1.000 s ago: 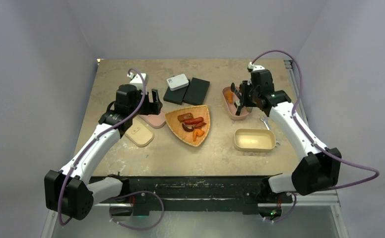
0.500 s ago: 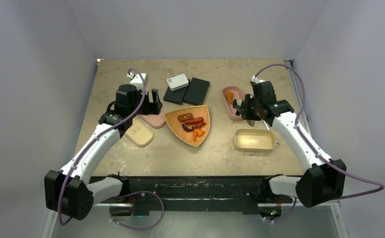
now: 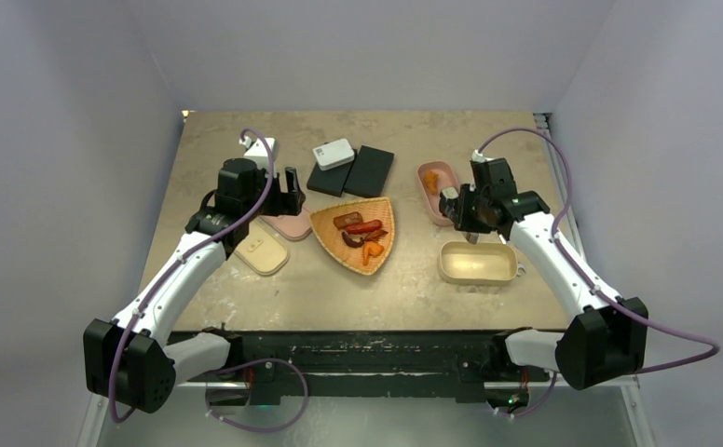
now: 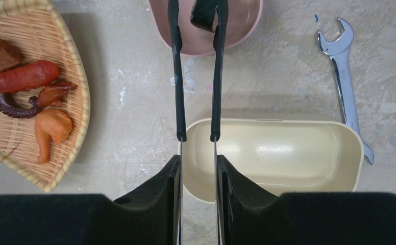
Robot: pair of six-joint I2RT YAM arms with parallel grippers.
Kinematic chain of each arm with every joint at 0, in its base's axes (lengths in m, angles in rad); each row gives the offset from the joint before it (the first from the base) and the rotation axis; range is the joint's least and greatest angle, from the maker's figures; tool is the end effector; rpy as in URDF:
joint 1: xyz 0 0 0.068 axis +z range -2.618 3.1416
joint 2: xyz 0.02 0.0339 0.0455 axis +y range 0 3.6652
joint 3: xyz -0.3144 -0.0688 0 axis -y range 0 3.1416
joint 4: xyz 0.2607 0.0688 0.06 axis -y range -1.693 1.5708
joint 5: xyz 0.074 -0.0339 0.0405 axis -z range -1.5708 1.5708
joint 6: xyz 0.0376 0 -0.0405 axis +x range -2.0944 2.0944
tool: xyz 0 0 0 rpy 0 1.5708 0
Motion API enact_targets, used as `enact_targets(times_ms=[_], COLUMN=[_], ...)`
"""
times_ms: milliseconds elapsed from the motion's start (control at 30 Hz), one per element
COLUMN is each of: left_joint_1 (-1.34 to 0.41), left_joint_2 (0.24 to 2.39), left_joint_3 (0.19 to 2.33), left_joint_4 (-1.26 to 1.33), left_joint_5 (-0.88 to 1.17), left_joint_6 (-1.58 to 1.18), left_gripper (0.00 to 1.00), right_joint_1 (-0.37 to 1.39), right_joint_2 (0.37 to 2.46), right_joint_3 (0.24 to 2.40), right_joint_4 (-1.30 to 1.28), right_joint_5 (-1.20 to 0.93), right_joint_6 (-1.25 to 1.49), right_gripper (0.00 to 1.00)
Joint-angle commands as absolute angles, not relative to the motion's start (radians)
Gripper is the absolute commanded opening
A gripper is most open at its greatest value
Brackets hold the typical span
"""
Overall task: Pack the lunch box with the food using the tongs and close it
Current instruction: Pick up the fake food from the plate.
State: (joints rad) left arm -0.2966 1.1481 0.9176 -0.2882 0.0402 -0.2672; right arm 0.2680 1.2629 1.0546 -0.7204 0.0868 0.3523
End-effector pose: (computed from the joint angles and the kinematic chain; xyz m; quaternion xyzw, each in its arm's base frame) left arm 0.2438 -0.0761 0.3438 0.0228 0.8644 -0.1563 0.4774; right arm 0.2506 0.0654 0.3286 0.0536 0.9466 0.0570 0.3128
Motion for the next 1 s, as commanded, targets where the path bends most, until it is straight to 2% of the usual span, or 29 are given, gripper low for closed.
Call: enact_targets(times_ms=[0,800,967], left_joint_1=[-0.291,-0.291,-0.291], left_joint_2=[1.148,1.143,1.141], left_joint_3=[0.904,0.904,0.904], left_joint_4=[-0.275,-0.278,-0.278], left_joint_5=[0.045,0.027,0.022], left_joint_6=[-0.259,-0.256,-0.257], left_gripper=[0.79,0.79,0.79], right_joint_1=[0.267,0.27,0.353], right_joint_2=[1.257,1.288,1.269], right_joint_3=[1.043,1.109,1.117], right_joint_4=[-0.68,-0.548,-0.525], right_joint_5=[0.099,-0.038,-0.035], right_joint_6=[0.367,0.301,0.29], right_gripper=[0.3,0.25,0.24])
